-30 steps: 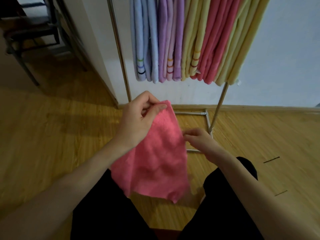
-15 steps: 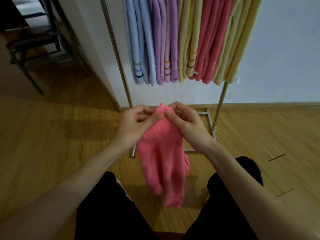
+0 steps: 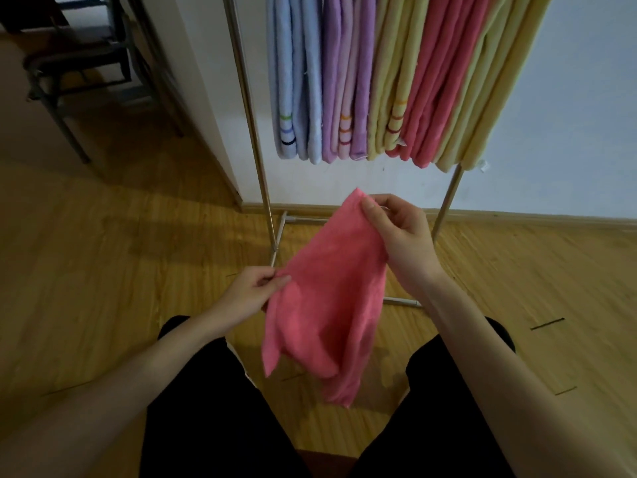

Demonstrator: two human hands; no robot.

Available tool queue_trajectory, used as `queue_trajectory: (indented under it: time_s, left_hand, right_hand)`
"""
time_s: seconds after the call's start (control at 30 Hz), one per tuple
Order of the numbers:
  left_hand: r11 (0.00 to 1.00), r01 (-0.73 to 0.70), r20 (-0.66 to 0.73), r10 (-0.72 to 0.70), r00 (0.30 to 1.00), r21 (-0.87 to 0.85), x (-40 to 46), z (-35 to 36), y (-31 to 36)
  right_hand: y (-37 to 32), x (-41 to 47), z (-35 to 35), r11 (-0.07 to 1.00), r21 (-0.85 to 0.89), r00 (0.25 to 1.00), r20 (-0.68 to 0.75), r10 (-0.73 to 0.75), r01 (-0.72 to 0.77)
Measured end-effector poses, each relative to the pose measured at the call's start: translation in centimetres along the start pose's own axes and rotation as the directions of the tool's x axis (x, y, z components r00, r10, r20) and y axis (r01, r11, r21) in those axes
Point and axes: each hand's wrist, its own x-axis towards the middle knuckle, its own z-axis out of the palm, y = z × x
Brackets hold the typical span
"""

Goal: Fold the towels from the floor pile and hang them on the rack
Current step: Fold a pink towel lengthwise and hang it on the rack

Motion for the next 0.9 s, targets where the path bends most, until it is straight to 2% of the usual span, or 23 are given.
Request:
queue_trajectory:
  time_s: [0.1,0.27,0.37,0.43,0.5,0.57,0.73,0.9]
  left_hand:
    - [0.999,0.035,-0.137,-0.032,0.99,0.018,0.6,-0.9,0.6]
    - [0.983,0.074,-0.265,-0.118,0.957,-0.17,0.6,-1.8,2.3]
    - [0.971,0.045,-0.314,-0.119,0.942,-0.235,0.2,-2.1,3.5]
    - [0.968,0.011,-0.341,-0.099,0.935,-0.249,-0.1,-2.3,4.4]
    - [0.961,-0.017,-0.35,-0.085,0.933,-0.277,-0.5,-2.5,5.2]
    - [0.95,-0.036,-0.344,-0.077,0.936,-0.31,-0.7,-2.6,6.0]
    - [0.909,-0.057,-0.366,-0.109,0.924,-0.413,-0.9,-3.3,7.4]
    - [0.889,-0.096,-0.416,-0.113,0.902,-0.448,-1.3,-2.9,8.6]
  right_hand:
    - [1.3,-0.3,-1.0,0.993,-0.118,1.0,-0.004,-0.019,0.018]
    - [2.6,-1.0,-1.5,0.98,-0.184,0.993,0.102,-0.06,0.078]
    - [3.3,-1.2,-1.2,0.941,-0.305,0.987,0.097,-0.126,0.15]
    - [3.5,-1.7,-0.6,0.889,-0.396,0.972,0.05,-0.228,0.229]
    - [3.7,-2.4,0.1,0.798,-0.507,0.926,0.0,-0.379,0.326]
    - [4.1,-3.0,0.6,0.738,-0.54,0.879,0.005,-0.477,0.404]
    - [5.5,-4.8,1.8,0.64,-0.516,0.79,0.127,-0.6,0.57]
    - [6.8,-6.1,2.7,0.55,-0.496,0.737,0.38,-0.558,0.672]
